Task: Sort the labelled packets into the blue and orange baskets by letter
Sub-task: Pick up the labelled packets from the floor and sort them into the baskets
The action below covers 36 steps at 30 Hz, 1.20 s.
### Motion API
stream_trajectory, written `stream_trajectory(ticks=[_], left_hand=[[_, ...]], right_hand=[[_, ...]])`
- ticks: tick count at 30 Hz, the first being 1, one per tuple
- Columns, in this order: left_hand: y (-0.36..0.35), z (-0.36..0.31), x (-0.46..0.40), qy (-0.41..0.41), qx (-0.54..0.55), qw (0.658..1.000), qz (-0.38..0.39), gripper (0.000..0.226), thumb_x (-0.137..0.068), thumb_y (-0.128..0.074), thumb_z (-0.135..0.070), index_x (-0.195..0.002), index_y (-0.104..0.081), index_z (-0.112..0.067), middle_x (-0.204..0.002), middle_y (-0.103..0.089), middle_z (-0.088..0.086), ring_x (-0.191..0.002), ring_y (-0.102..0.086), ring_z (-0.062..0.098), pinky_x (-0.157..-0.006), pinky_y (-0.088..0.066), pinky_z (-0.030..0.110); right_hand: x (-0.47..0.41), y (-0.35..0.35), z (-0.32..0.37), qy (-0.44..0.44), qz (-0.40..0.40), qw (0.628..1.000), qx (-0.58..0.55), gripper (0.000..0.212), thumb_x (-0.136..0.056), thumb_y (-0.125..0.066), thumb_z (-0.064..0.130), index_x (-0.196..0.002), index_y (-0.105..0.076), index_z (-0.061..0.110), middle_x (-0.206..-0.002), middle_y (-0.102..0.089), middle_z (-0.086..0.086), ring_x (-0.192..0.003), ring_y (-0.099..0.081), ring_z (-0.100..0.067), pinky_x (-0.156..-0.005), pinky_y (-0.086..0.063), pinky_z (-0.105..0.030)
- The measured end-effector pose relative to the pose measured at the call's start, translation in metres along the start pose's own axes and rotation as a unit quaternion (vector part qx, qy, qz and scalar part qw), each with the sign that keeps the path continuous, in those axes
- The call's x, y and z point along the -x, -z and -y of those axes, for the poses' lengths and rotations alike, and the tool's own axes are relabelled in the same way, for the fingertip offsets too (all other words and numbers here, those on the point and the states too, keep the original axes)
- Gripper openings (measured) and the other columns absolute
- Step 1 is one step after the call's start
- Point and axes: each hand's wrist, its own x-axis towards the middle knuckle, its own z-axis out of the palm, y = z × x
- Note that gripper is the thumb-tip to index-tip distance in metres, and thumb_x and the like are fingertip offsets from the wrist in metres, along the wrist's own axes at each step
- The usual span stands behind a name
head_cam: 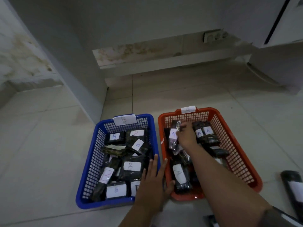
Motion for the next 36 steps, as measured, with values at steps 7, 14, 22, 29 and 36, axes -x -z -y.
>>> stream_trajectory(ticks=[7, 14, 22, 29, 36], left_hand=[[-0.005, 0.007, -0.003, -0.008, -0.004, 1.000, 0.004, 0.075, -0.075, -0.008, -0.074, -0.139, 0.021, -0.049, -0.147, 0.039, -0.015, -0.139, 0.030, 0.012, -0.111, 0.012, 0.032], [-0.007, 0.010, -0.005, -0.001, 0.020, 1.000, 0.019, 0.074, -0.090, -0.030, -0.064, -0.145, 0.016, -0.043, -0.148, 0.037, -0.012, -0.139, 0.029, 0.012, -0.117, 0.006, 0.040], [0.002, -0.011, -0.006, -0.044, -0.089, 0.993, -0.067, 0.082, -0.078, -0.014, -0.057, -0.144, -0.035, -0.013, -0.152, -0.027, 0.016, -0.144, -0.018, 0.030, -0.114, -0.001, 0.045], [-0.015, -0.087, -0.001, -0.266, -0.056, 0.958, -0.087, 0.038, -0.086, -0.045, -0.027, -0.117, -0.060, -0.011, -0.114, -0.058, 0.007, -0.106, -0.056, 0.025, -0.093, -0.044, 0.036], [-0.056, -0.153, 0.038, -0.408, -0.073, 0.908, -0.056, 0.017, -0.083, -0.058, -0.026, -0.098, -0.062, -0.020, -0.090, -0.060, -0.003, -0.082, -0.056, 0.016, -0.069, -0.045, 0.027]], right_hand=[[0.009, -0.011, -0.030, 0.119, -0.039, 0.898, 0.421, 0.031, -0.094, -0.047, 0.037, -0.124, -0.055, 0.030, -0.129, -0.055, -0.001, -0.124, -0.039, -0.027, -0.103, -0.024, -0.046], [0.037, 0.025, -0.044, 0.139, 0.024, 0.916, 0.375, 0.030, -0.094, -0.046, 0.045, -0.117, -0.061, 0.032, -0.135, -0.048, 0.005, -0.126, -0.033, -0.023, -0.101, -0.025, -0.043], [0.086, 0.134, -0.064, 0.293, 0.027, 0.875, 0.384, 0.023, -0.083, -0.062, 0.018, -0.104, -0.068, 0.015, -0.102, -0.067, -0.007, -0.096, -0.058, -0.028, -0.082, -0.045, -0.035], [0.143, 0.214, -0.101, 0.299, 0.051, 0.869, 0.391, 0.030, -0.079, -0.065, 0.004, -0.108, -0.064, 0.009, -0.097, -0.066, -0.010, -0.087, -0.060, -0.029, -0.074, -0.047, -0.035], [0.196, 0.251, -0.159, 0.194, 0.038, 0.920, 0.339, 0.031, -0.085, -0.062, 0.024, -0.115, -0.056, 0.017, -0.099, -0.060, 0.002, -0.092, -0.055, -0.015, -0.075, -0.046, -0.029]])
